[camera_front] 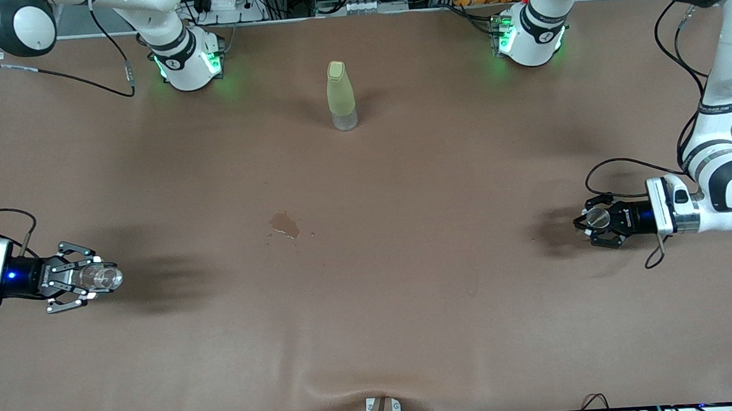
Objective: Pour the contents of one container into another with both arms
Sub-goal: 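Carry the jigger and beaker toward each other above the table center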
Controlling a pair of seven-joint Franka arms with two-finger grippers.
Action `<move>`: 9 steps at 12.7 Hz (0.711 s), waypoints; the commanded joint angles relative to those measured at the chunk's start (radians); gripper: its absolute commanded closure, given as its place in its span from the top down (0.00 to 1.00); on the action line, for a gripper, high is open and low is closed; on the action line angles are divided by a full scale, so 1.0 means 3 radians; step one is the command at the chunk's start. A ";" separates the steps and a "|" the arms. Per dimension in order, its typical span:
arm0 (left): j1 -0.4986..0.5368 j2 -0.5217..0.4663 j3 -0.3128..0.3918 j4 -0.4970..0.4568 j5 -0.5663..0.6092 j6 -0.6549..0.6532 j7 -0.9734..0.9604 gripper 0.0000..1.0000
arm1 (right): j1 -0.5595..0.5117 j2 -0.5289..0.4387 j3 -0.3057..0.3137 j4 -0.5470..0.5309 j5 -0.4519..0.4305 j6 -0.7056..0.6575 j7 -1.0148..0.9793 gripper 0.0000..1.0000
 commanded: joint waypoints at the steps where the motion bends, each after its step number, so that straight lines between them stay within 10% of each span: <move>1: -0.0243 -0.0399 -0.0023 -0.0356 -0.0318 0.0235 -0.0207 0.00 | 0.0033 -0.0040 0.0014 -0.0030 0.0041 -0.0013 0.0007 0.40; 9: -0.1750 -0.0487 -0.0101 -0.0403 -0.1638 0.1364 -0.0465 0.00 | 0.0175 -0.0351 0.0081 -0.0214 0.0046 0.0012 0.0023 0.37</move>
